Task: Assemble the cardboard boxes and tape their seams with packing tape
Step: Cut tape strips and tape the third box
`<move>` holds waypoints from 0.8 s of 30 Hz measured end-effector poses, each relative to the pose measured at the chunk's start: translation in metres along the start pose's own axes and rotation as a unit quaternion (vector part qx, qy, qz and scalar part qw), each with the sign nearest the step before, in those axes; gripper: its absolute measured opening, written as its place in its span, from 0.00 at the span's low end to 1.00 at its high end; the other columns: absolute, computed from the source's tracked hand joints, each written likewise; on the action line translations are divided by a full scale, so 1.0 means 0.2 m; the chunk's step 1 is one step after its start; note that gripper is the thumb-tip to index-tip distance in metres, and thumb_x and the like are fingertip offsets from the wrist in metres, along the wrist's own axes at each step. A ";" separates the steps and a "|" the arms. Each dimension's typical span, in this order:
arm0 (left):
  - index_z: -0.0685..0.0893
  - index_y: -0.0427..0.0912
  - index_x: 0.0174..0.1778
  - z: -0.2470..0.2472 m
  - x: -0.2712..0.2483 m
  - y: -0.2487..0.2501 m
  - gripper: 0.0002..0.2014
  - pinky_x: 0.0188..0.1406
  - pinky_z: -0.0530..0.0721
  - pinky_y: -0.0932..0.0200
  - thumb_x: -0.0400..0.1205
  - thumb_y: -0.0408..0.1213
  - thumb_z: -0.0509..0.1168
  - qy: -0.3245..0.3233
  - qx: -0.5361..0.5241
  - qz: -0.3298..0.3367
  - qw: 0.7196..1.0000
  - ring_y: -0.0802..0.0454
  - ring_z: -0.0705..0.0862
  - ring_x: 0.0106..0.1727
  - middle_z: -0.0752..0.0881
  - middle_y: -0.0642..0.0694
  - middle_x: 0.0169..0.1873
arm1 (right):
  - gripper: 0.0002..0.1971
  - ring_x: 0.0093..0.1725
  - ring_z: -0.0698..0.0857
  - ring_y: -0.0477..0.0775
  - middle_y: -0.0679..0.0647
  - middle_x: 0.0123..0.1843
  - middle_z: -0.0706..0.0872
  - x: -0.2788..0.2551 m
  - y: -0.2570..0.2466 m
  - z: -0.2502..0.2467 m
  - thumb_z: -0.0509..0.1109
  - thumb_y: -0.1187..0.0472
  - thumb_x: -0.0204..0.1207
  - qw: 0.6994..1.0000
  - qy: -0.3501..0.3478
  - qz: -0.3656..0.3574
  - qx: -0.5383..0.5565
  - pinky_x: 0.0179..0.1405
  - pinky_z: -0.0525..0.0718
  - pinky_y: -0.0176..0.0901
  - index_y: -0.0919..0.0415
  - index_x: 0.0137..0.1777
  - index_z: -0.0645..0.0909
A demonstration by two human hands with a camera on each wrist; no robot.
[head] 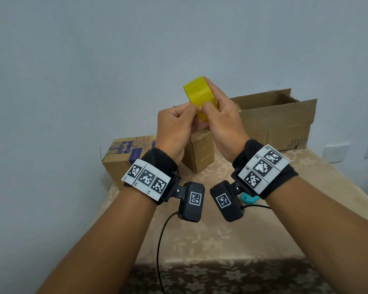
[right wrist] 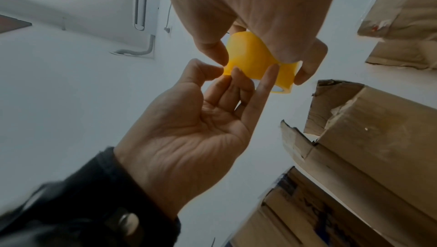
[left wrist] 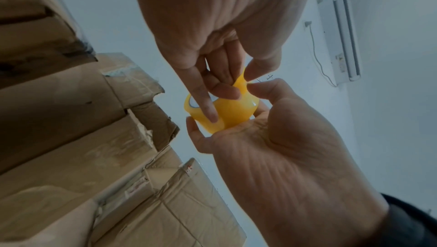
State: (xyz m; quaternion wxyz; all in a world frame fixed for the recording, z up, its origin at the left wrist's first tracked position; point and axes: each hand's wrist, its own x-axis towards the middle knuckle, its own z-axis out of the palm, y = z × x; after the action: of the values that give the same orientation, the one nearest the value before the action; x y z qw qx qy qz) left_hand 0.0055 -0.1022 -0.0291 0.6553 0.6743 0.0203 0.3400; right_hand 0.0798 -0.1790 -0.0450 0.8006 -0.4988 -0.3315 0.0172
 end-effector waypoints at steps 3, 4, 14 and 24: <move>0.88 0.23 0.38 0.00 0.00 0.00 0.12 0.37 0.88 0.59 0.85 0.24 0.63 0.003 0.002 -0.007 1.000 0.52 0.81 0.32 0.81 0.37 0.30 | 0.34 0.54 0.84 0.52 0.70 0.72 0.78 0.00 0.01 0.00 0.64 0.60 0.76 1.000 0.002 -0.001 -0.004 0.50 0.88 0.48 0.47 0.85 0.72; 0.88 0.22 0.39 0.00 0.00 -0.01 0.12 0.38 0.89 0.58 0.85 0.24 0.64 0.002 0.004 -0.006 1.000 0.53 0.82 0.31 0.82 0.37 0.30 | 0.34 0.54 0.84 0.52 0.71 0.72 0.78 0.00 0.02 0.00 0.64 0.60 0.76 1.000 0.003 0.000 -0.006 0.51 0.88 0.50 0.47 0.85 0.72; 0.86 0.25 0.52 0.03 -0.02 0.03 0.12 0.38 0.88 0.58 0.87 0.29 0.60 -0.030 -0.078 -0.077 0.994 0.53 0.81 0.36 0.79 0.38 0.38 | 0.30 0.49 0.85 0.52 0.56 0.55 0.89 -0.02 -0.01 -0.01 0.68 0.64 0.76 0.997 0.040 0.030 0.051 0.49 0.85 0.49 0.48 0.80 0.77; 0.86 0.26 0.53 -0.01 -0.01 0.04 0.12 0.34 0.88 0.60 0.90 0.33 0.63 -0.038 -0.087 -0.086 0.992 0.52 0.80 0.37 0.81 0.39 0.37 | 0.31 0.46 0.82 0.52 0.58 0.50 0.86 -0.02 -0.01 -0.01 0.65 0.68 0.79 0.999 0.006 0.021 0.036 0.50 0.85 0.51 0.52 0.83 0.73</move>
State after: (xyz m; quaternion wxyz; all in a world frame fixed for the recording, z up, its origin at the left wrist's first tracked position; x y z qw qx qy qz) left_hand -0.0002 -0.1023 -0.0230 0.7382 0.6231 0.0235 0.2572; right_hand 0.0771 -0.1827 -0.0468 0.8197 -0.4762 -0.3155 0.0427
